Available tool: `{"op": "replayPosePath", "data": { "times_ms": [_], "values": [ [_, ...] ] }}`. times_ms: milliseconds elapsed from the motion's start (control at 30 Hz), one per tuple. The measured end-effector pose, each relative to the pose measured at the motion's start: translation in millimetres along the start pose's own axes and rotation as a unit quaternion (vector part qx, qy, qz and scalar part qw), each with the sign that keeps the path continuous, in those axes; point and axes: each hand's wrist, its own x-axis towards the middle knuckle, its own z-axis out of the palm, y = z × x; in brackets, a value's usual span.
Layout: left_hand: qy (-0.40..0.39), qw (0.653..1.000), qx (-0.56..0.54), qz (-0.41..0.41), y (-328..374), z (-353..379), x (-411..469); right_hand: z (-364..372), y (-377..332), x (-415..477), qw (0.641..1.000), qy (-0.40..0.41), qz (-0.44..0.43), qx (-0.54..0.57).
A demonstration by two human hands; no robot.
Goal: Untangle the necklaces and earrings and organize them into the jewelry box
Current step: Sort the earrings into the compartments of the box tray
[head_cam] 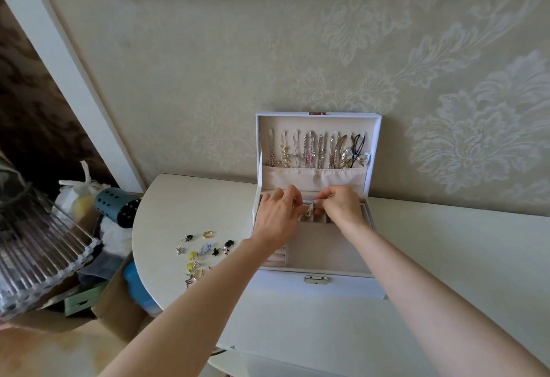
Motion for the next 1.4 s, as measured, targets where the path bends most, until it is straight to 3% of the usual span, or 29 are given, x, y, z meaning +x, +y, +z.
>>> {"op": "replayPosePath", "data": {
  "times_ms": [133,233,333,400,500,600,800,933,1100,1300,1400],
  "values": [
    [-0.024,0.999,0.024,0.002,-2.3,2.6,1.1,5.0,2.8,-2.7,0.994,0.002,-0.038,-0.104],
    [-0.034,0.998,0.043,0.006,-3.8,2.8,2.5,3.7,2.6,-4.9,0.991,0.025,-0.064,-0.112],
    [-0.042,0.997,0.057,0.011,-1.0,0.5,3.9,2.2,5.8,-4.8,0.988,-0.002,-0.064,-0.142],
    [-0.026,0.999,0.032,-0.002,2.8,-1.3,5.9,-1.6,6.5,-6.5,0.994,0.009,-0.076,-0.084],
    [-0.010,0.991,-0.104,-0.080,9.6,-5.9,11.0,-17.4,-0.6,-14.2,0.981,-0.061,-0.078,0.166],
    [-0.041,0.965,-0.214,-0.145,17.1,-10.1,14.0,-26.5,-3.4,-21.0,0.950,-0.153,-0.069,0.262],
    [-0.057,0.843,-0.465,-0.266,26.7,-20.2,16.3,-25.8,-0.5,-26.1,0.963,-0.132,-0.072,0.225],
    [-0.053,0.801,-0.528,-0.276,28.0,-22.6,17.7,-21.2,4.0,-28.3,0.954,-0.136,-0.042,0.263],
    [-0.052,0.810,-0.532,-0.242,27.5,-23.6,17.1,-24.5,5.0,-29.4,0.929,-0.121,-0.028,0.348],
    [-0.070,0.839,-0.489,-0.227,27.1,-23.1,17.7,-25.6,9.8,-26.5,0.940,-0.082,-0.037,0.329],
    [-0.080,0.870,-0.438,-0.212,20.9,-21.6,15.9,-26.0,12.2,-24.2,0.949,-0.080,-0.051,0.300]
  ]
}}
